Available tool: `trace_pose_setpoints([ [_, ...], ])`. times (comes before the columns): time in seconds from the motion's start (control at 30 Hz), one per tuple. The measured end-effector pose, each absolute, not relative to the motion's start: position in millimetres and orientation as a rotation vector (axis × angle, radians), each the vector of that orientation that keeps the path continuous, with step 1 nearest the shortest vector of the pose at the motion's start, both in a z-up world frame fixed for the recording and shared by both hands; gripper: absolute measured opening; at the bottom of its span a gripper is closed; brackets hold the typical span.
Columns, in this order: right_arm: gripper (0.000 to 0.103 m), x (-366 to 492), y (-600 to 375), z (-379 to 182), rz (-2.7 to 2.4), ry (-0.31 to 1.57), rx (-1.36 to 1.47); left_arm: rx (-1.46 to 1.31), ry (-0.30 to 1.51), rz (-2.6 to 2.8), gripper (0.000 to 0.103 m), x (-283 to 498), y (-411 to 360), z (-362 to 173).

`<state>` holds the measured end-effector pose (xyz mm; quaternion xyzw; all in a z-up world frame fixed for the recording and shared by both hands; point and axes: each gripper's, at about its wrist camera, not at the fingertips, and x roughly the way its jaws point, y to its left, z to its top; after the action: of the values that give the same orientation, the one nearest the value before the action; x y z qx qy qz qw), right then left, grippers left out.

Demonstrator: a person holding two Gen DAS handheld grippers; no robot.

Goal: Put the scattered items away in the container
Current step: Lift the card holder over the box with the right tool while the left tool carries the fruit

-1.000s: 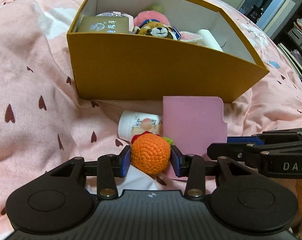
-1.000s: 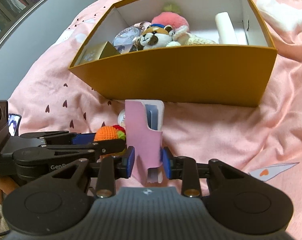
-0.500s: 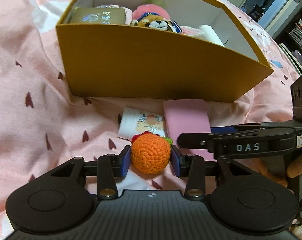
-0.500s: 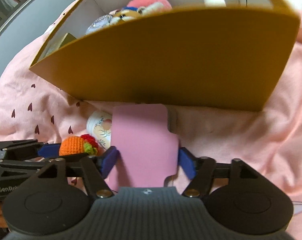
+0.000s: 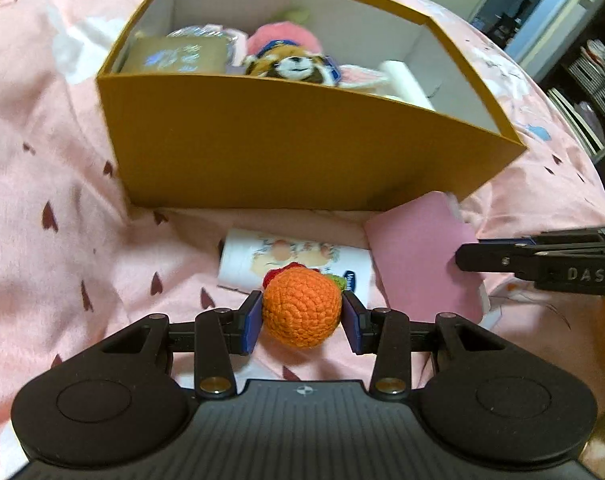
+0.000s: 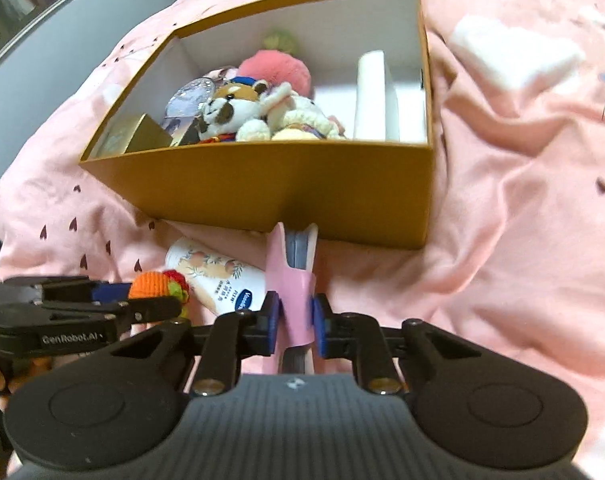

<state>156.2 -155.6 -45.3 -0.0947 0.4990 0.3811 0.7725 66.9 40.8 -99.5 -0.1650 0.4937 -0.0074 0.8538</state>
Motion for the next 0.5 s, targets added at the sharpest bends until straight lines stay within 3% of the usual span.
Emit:
trace_pose_setpoints([
  [0.27, 0.031, 117, -132, -68, 0.852, 0.918, -0.399, -0.297, 1.055, 0.005, 0.047, 65, 34, -108],
  [0.5, 0.023, 120, -143, -57, 0.941, 0.965, -0.299, -0.289, 1.031, -0.016, 0.047, 65, 28, -104],
])
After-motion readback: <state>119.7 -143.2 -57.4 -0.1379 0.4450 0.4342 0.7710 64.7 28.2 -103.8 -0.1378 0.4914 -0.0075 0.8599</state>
